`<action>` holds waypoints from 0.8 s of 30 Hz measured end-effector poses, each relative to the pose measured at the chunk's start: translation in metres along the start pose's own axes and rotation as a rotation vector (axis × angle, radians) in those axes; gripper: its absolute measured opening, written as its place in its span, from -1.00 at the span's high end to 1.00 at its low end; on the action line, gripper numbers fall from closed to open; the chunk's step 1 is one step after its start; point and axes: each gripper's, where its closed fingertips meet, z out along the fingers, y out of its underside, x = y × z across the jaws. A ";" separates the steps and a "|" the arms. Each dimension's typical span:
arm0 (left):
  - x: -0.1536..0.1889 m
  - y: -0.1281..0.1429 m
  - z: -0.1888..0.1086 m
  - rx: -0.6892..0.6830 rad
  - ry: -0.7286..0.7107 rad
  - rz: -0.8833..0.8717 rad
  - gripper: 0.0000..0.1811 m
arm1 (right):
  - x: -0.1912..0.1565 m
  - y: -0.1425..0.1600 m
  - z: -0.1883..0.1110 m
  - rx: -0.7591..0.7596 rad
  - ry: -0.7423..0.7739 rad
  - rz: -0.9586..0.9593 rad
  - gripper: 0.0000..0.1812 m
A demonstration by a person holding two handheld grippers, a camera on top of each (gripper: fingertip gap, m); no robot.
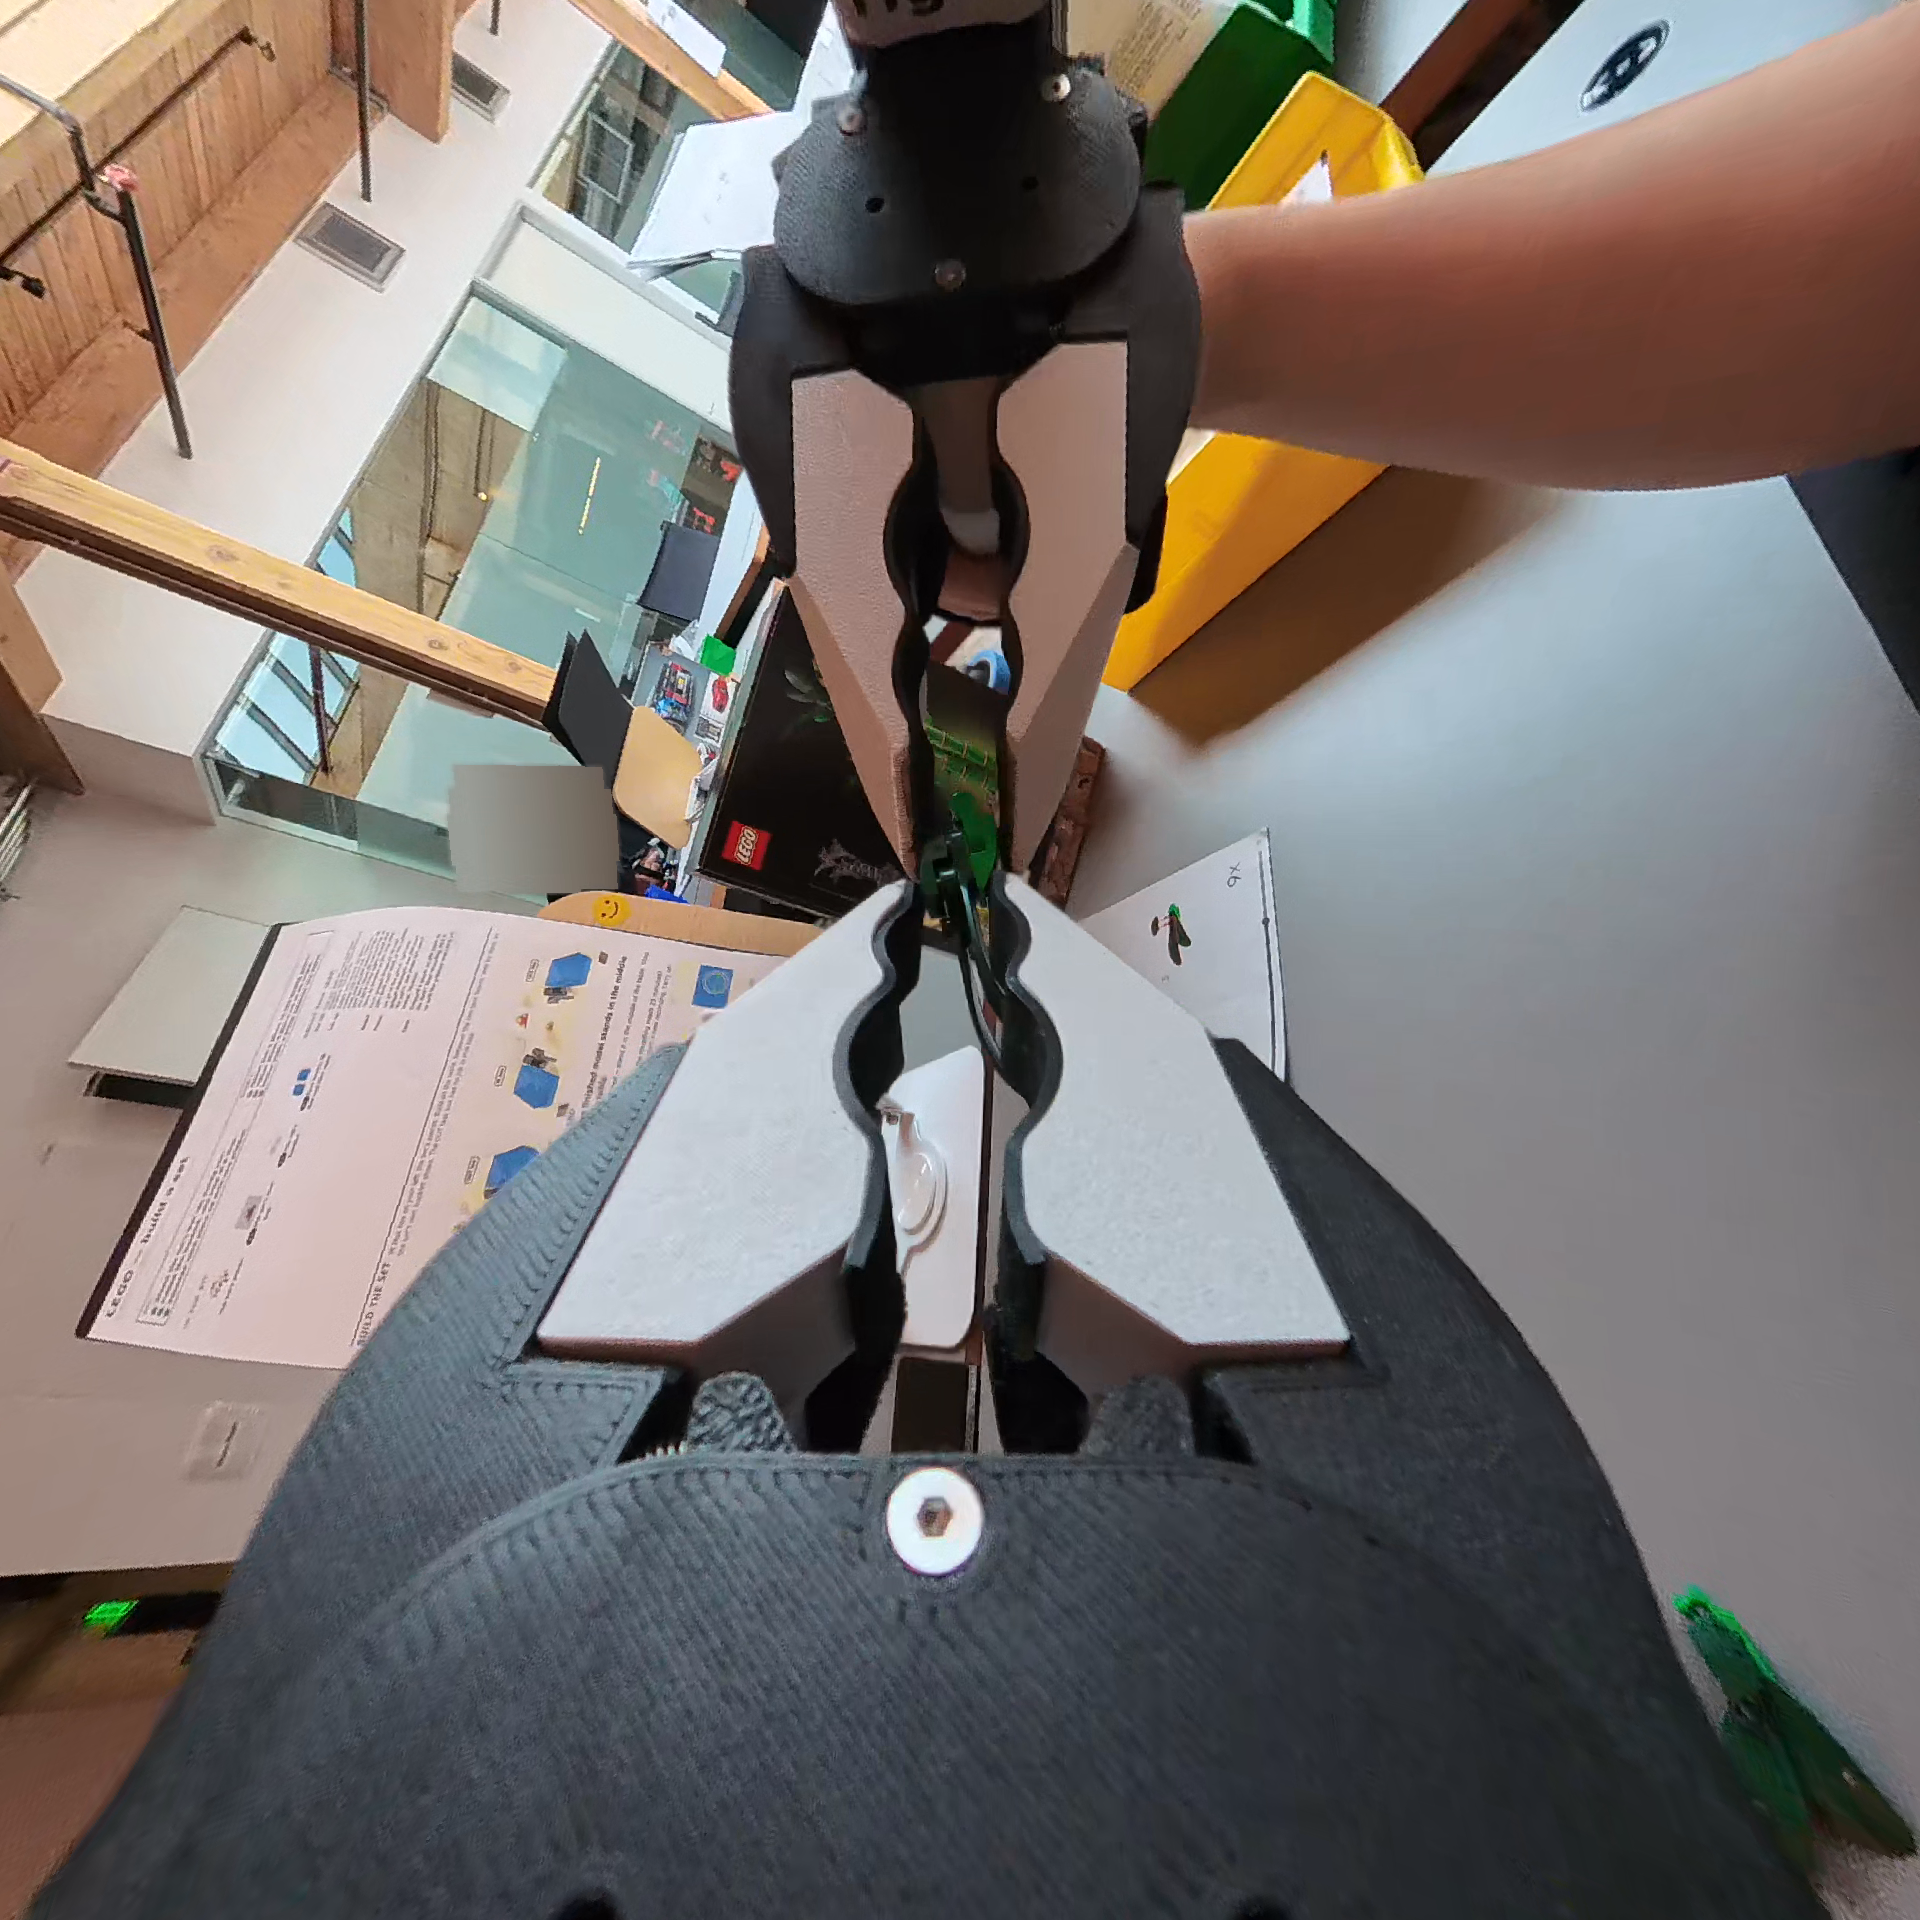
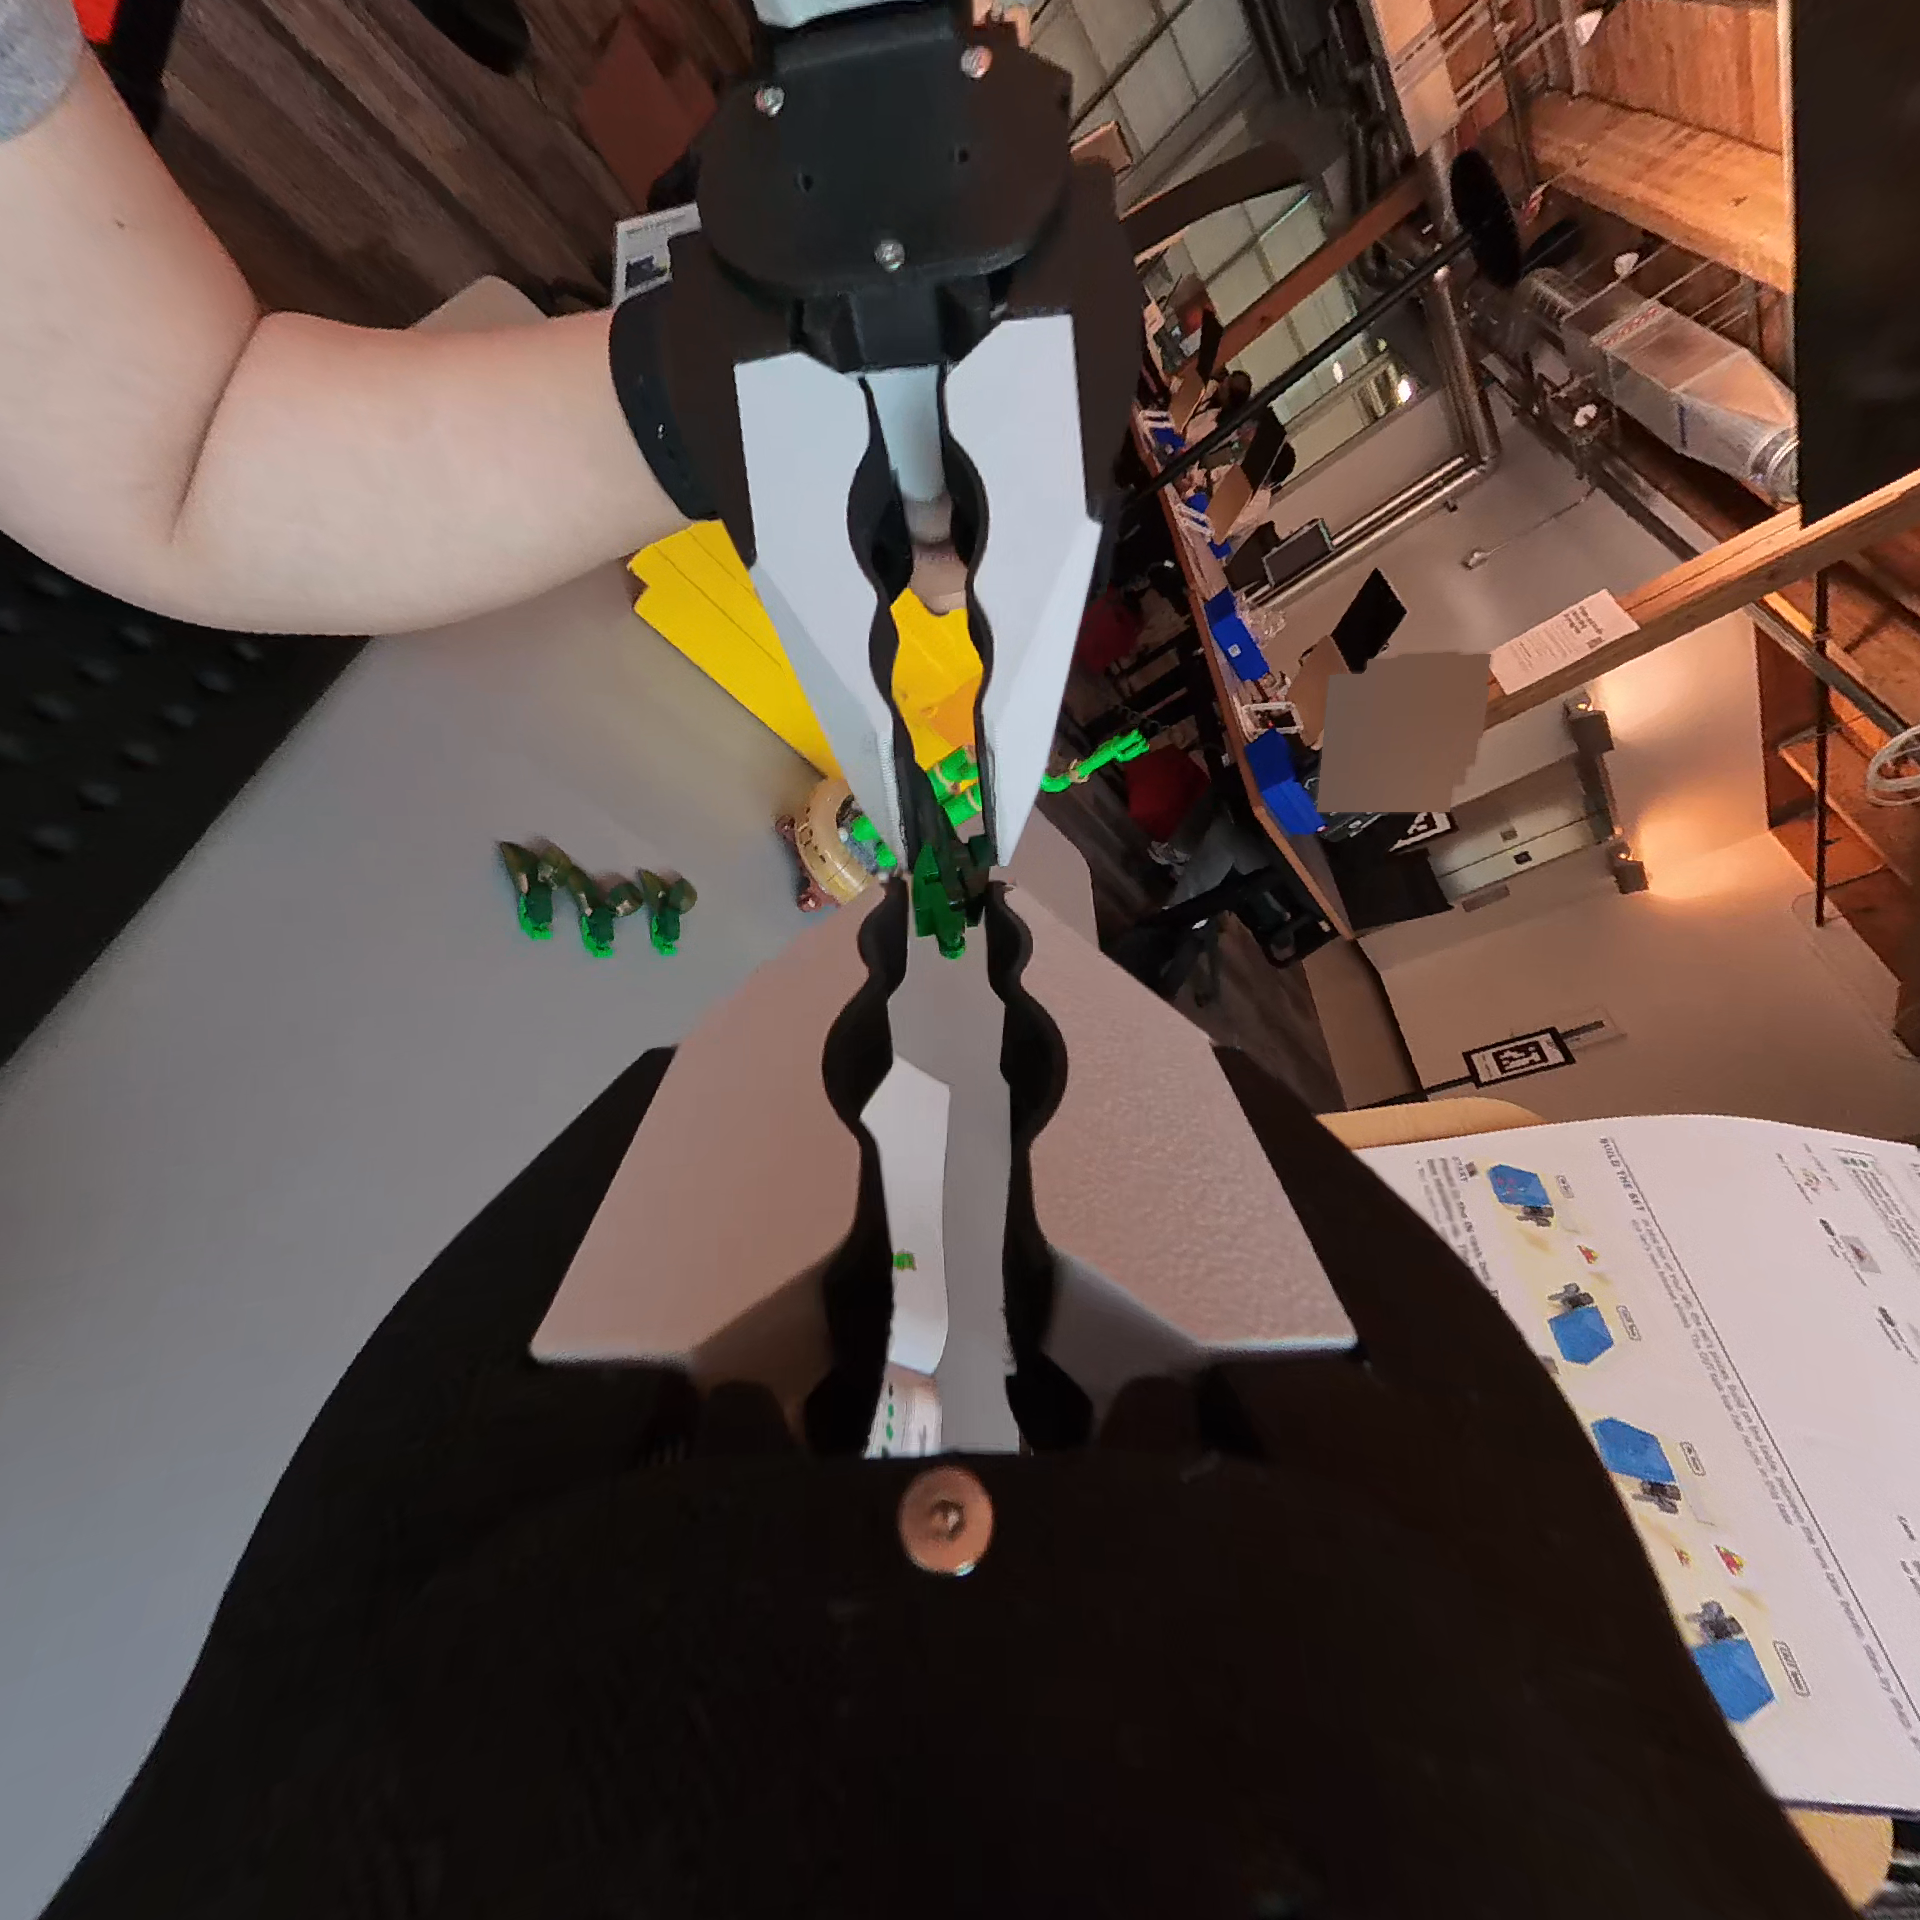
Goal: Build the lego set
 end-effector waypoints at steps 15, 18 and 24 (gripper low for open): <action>0.007 0.010 0.003 -0.064 0.074 -0.045 0.90 | -0.005 0.010 0.005 -0.165 -0.005 -0.015 0.89; 0.008 0.011 0.006 -0.065 0.091 -0.074 0.90 | -0.005 0.013 0.005 -0.168 -0.018 0.014 0.90; 0.011 0.024 0.010 -0.142 0.112 -0.066 0.91 | -0.007 0.025 0.013 -0.213 -0.040 0.040 0.90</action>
